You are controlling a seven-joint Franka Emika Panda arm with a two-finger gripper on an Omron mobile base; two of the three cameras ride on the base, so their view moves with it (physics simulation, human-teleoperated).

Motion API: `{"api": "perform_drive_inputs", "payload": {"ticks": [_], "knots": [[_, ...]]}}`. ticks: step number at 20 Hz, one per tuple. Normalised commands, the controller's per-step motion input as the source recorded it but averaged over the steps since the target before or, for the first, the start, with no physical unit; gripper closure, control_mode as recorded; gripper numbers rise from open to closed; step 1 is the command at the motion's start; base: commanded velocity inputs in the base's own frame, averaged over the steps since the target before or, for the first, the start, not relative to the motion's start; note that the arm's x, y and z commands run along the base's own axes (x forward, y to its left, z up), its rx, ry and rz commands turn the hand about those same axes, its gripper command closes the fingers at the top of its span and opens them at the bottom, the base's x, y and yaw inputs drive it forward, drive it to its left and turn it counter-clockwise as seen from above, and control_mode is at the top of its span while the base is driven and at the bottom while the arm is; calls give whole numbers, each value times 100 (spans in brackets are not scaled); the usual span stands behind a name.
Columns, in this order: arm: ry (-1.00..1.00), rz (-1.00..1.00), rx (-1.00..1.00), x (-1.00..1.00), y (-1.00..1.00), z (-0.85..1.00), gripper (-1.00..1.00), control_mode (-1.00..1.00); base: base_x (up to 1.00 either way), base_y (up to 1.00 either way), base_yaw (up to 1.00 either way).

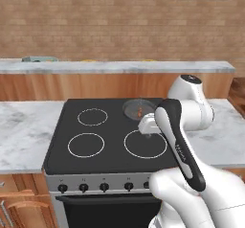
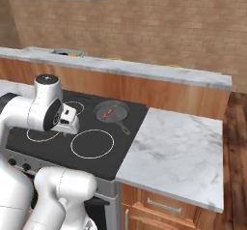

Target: Place the cold items (carrot and sweet potato) from the fridge in one tupperware on the dining counter. Place the warm items (kebab skewer and hot dog) in the stove area in another tupperware.

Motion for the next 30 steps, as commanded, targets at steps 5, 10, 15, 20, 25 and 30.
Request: {"api": "perform_drive_inputs", "payload": {"ticks": [5,10,15,20,25,30], "knots": [[-1,-22,0,29,7,2,-100,-100,29,22,-35],[0,-42,0,94,1,3,-100,-100,0,0,0],[11,-9,6,100,-28,0,-100,-100,0,0,0],[26,6,7,99,-40,-4,-100,-100,0,0,0],[25,7,0,77,-6,-12,-100,-100,0,0,0],[14,3,-1,60,0,-27,-100,-100,0,0,0]]}}
